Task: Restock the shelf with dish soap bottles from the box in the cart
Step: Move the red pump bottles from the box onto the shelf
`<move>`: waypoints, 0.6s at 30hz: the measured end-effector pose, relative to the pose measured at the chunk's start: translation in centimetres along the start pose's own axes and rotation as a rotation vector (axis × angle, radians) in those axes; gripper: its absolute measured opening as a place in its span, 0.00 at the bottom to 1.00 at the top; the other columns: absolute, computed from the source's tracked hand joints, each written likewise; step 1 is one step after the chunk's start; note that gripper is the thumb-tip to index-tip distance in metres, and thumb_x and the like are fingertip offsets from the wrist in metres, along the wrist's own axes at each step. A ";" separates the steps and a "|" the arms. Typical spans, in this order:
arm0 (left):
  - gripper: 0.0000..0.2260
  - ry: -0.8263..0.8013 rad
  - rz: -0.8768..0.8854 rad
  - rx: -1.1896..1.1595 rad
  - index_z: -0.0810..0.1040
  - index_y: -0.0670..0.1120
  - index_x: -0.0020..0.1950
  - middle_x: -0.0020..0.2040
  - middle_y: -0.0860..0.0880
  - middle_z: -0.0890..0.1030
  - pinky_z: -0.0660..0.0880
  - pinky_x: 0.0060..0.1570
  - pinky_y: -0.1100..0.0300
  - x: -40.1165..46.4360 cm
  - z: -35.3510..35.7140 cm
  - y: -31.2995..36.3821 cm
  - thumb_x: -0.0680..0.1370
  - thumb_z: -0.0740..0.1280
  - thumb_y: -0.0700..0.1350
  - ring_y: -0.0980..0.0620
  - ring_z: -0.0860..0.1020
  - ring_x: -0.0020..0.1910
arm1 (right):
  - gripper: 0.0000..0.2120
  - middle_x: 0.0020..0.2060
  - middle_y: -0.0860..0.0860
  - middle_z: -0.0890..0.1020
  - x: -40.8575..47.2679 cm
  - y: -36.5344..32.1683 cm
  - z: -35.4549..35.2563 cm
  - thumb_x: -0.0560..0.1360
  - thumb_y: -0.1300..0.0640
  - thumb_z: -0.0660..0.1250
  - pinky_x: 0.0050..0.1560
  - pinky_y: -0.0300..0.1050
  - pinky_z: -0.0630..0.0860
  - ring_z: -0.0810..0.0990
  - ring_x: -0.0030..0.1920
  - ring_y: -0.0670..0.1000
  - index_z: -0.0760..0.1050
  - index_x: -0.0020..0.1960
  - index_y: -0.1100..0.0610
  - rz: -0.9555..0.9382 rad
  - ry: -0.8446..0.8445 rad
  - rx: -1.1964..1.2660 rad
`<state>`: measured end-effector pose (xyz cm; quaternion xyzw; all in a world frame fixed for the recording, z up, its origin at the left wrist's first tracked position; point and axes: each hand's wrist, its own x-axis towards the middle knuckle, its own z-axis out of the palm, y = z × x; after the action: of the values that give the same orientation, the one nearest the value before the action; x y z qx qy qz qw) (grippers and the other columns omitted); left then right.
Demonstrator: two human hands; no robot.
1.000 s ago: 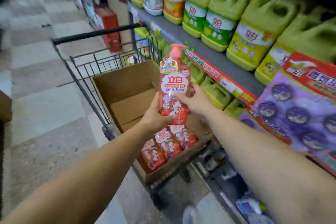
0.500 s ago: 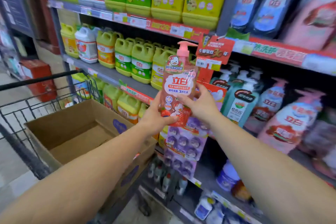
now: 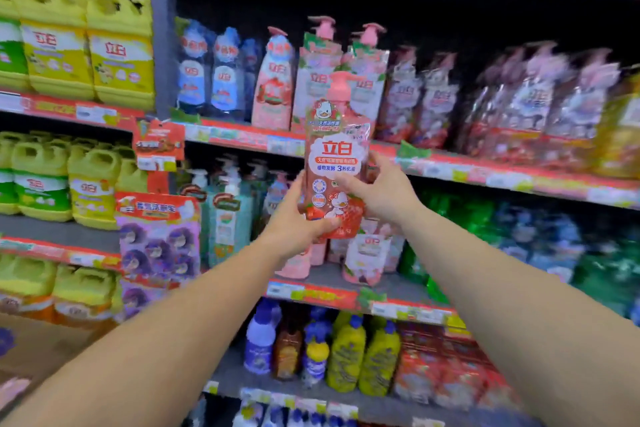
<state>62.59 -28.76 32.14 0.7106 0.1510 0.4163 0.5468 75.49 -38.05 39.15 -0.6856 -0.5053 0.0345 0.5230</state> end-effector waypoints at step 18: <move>0.28 -0.112 0.229 0.259 0.73 0.49 0.61 0.52 0.56 0.80 0.77 0.50 0.64 21.2 15.4 8.1 0.66 0.81 0.49 0.57 0.80 0.50 | 0.26 0.55 0.45 0.81 12.5 2.3 -19.1 0.71 0.48 0.74 0.36 0.41 0.78 0.83 0.51 0.47 0.70 0.66 0.50 -0.120 0.354 -0.051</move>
<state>85.18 -27.44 47.66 0.8096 0.0909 0.4126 0.4074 94.07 -41.86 52.09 -0.6628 -0.4459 -0.1309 0.5871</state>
